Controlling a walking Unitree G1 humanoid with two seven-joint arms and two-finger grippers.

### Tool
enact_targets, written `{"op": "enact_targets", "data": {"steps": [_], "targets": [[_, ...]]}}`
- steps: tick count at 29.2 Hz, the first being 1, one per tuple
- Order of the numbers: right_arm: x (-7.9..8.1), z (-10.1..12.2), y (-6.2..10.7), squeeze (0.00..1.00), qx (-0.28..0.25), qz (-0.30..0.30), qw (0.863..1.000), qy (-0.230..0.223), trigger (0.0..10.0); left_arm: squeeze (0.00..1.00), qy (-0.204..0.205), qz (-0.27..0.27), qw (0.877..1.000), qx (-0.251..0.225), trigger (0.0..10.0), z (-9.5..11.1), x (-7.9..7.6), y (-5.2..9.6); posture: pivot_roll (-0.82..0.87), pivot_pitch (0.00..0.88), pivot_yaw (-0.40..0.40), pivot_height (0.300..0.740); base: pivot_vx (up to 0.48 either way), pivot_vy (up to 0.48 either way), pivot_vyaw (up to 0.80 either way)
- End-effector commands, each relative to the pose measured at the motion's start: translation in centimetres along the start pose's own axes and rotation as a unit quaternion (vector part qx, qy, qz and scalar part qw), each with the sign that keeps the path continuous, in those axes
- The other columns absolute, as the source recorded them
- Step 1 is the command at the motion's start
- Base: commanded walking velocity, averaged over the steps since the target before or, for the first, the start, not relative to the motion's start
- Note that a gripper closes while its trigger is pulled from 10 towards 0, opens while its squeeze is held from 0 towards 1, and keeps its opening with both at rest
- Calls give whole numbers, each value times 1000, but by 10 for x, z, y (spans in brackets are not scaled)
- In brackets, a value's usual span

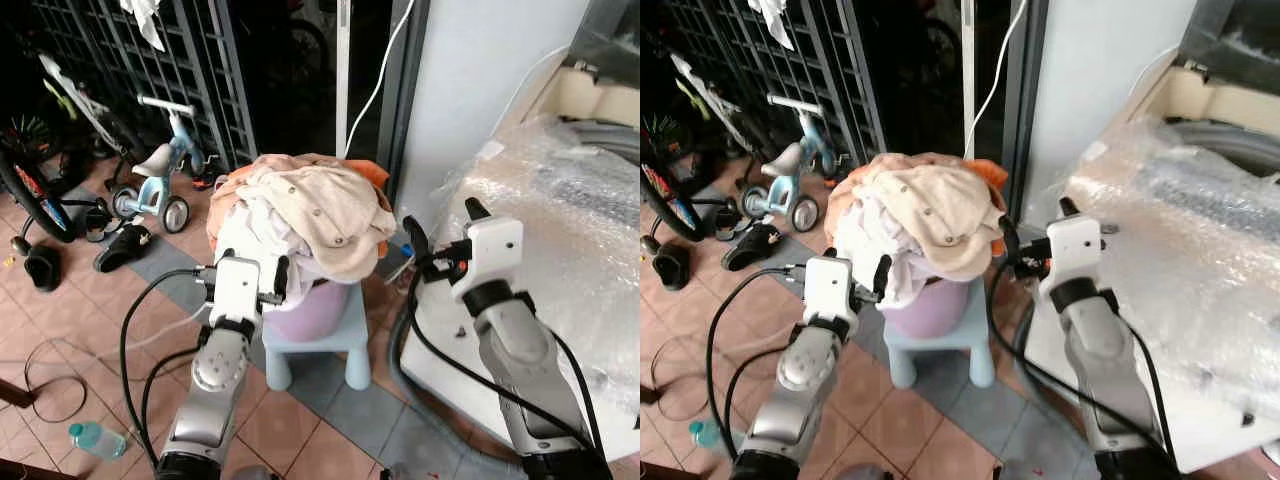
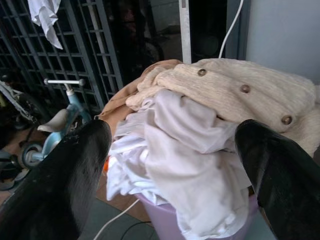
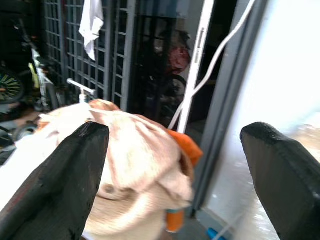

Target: Clothes washing

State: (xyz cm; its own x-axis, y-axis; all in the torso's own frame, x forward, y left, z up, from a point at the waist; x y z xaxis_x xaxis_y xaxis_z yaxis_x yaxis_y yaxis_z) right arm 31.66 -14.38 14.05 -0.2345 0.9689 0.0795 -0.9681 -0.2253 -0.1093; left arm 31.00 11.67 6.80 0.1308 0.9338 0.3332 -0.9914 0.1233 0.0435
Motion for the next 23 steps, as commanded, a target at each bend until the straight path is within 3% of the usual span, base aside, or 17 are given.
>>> {"op": "enact_targets", "data": {"steps": [1,8,23], "targets": [[4,10,-2,0,-14,6,1000,7,10000,0,-6,9,1000,1,10000,0,7,2,-82,0,64,740,0,0,0],[1,8,-3,0,-11,0,1000,8,10000,0,12,49,998,28,10000,-14,25,10,-74,0,56,740,90,0,0],[-1,3,-4,0,3,-4,999,40,10000,0,21,44,998,29,10000,-14,23,11,-73,0,52,740,444,0,0]]}}
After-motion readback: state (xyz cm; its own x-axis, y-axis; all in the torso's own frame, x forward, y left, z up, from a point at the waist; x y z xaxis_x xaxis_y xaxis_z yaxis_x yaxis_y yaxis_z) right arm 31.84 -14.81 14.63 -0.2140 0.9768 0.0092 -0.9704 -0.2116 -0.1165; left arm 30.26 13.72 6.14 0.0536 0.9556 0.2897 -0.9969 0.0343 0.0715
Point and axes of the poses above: a point about 5 cm out from each wrist's last joint towards the gripper, its own y axis pointing back from the gripper into the wrist, its own z axis along the axis of the wrist's last joint, x = y × z, the point moved 5 cm from there along -y, pointing out of the wrist towards the gripper, and after that the axes turned 13 degrees about -y, right-handed, at the moved point
